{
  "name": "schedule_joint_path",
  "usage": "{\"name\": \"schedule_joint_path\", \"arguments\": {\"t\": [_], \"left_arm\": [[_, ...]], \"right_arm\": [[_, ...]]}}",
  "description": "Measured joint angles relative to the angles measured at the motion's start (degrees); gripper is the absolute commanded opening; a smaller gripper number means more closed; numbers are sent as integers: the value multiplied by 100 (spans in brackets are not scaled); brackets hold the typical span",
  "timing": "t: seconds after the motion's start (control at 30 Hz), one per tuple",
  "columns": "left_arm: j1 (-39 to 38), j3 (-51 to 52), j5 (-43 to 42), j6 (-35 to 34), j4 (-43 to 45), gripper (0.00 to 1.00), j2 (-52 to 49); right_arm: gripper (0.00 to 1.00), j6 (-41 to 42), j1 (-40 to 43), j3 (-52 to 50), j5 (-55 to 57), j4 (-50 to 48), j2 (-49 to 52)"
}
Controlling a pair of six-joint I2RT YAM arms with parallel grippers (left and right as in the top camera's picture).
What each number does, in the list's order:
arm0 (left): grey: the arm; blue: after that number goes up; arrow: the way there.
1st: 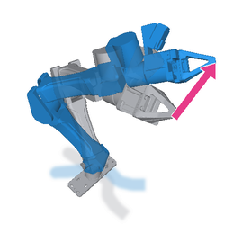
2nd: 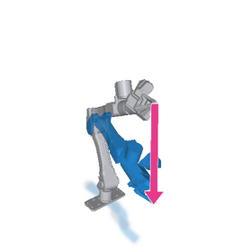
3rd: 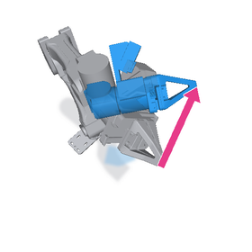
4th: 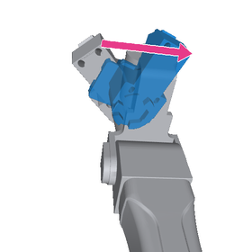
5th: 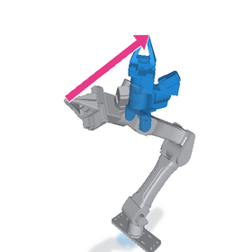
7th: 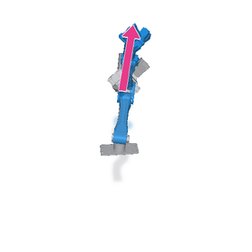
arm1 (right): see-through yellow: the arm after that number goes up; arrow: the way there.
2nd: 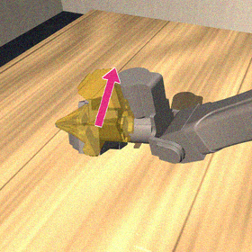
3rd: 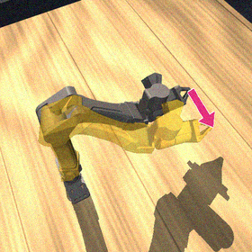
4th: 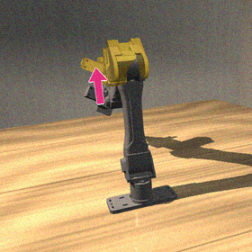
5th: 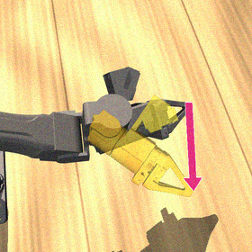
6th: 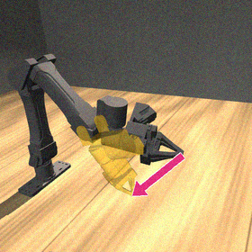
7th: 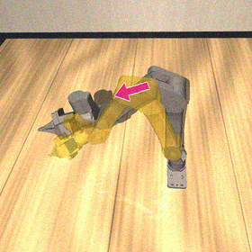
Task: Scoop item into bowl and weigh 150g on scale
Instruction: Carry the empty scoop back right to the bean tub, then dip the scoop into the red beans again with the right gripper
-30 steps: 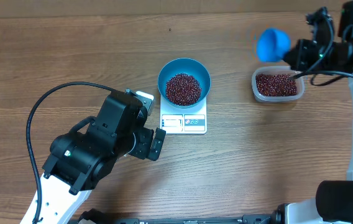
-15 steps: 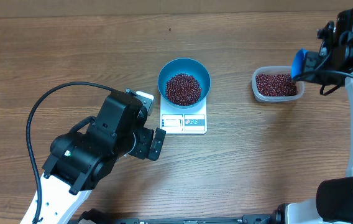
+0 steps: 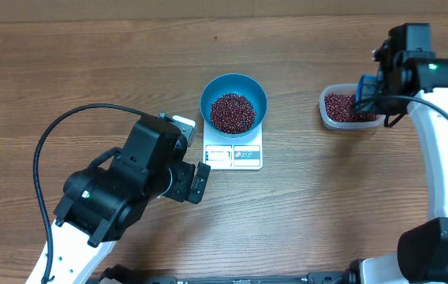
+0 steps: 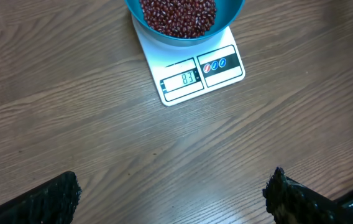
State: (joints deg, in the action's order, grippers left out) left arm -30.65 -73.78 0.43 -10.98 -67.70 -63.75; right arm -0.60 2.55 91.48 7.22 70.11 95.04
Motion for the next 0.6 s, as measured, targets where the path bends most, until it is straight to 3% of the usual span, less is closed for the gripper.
{"name": "schedule_joint_path", "arguments": {"t": [0.6], "left_arm": [[0, 0, 0, 0, 0, 99, 0]], "right_arm": [[4, -2, -452, -210, 243, -295, 92]]}}
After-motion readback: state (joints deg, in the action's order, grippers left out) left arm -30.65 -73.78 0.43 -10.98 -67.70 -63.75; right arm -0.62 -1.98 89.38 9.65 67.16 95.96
